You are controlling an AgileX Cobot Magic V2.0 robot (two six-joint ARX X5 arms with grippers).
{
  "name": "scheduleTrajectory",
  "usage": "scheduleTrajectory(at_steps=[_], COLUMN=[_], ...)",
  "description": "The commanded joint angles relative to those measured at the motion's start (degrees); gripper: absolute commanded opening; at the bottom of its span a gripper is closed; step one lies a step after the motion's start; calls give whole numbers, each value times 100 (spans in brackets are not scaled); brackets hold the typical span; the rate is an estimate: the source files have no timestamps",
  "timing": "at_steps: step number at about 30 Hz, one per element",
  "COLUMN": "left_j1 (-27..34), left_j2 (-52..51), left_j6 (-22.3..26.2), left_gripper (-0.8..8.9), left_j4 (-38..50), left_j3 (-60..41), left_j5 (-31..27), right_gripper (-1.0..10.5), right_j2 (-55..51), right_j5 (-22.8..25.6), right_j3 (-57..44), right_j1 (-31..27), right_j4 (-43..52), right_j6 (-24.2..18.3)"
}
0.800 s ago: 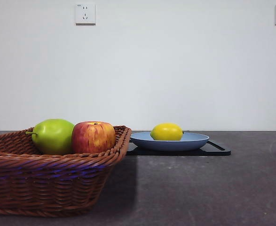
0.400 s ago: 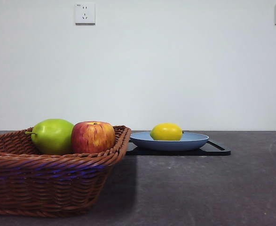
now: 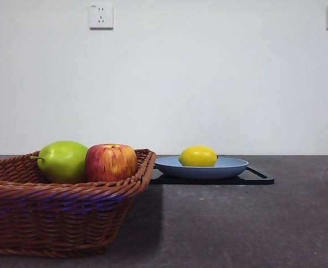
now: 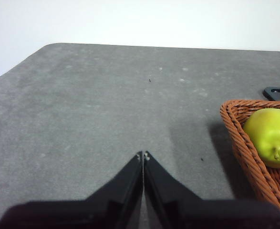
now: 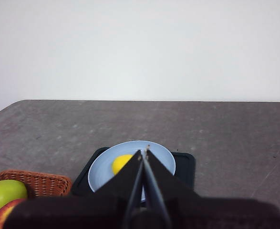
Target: Take the lemon from the basket,put the lemon in the plate,hand out the plate
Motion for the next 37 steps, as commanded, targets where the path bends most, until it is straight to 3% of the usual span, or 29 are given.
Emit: scheduleTrajectory(at_steps=[1, 29, 34, 37], left_j1=[17, 15, 15, 15], left_j2=[-17, -70, -70, -70], left_j6=[-55, -55, -55, -55], left_gripper=[9, 9, 9, 9], left_j4=[-98, -243, -243, -243], left_j3=[-63, -63, -63, -63], left_j5=[2, -15, -13, -15], right_gripper=[4, 4, 4, 4], right_j2=[17, 17, -367, -804], right_j5=[20, 20, 33, -22], right_j3=[44, 44, 9, -251], right_j1=[37, 37, -2, -302], right_j4=[59, 52, -190, -245], right_j6=[52, 33, -509, -590])
